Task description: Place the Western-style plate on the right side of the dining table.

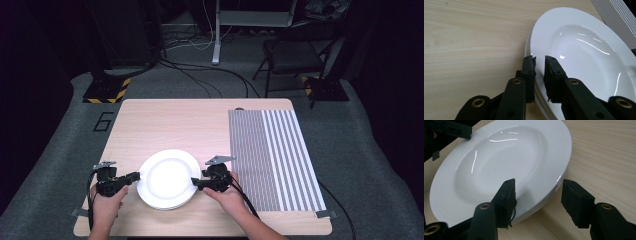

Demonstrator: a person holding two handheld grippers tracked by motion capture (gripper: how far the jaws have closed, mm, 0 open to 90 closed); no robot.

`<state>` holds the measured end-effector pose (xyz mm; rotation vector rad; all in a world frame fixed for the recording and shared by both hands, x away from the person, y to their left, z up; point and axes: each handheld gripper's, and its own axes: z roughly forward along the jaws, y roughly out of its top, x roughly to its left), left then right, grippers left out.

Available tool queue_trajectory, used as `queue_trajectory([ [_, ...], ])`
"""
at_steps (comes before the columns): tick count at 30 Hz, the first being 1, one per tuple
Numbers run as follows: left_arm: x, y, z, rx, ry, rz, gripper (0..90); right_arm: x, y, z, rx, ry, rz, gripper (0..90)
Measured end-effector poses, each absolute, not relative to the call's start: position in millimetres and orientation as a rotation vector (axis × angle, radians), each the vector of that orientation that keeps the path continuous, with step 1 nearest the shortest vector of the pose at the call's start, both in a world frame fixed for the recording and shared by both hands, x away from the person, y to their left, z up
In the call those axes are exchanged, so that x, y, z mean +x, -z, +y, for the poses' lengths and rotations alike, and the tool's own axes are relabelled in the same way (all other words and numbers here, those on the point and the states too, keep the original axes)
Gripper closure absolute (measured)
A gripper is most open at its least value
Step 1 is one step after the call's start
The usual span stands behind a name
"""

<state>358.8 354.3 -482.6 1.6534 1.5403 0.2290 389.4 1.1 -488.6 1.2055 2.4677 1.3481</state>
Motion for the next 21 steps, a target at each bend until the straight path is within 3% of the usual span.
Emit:
queue_trajectory([
  [21,357.7,482.7,352.7,1.654,-0.238,1.538,79.2,384.5,487.9,4.7,1.267,-1.367,2.477,44.2],
])
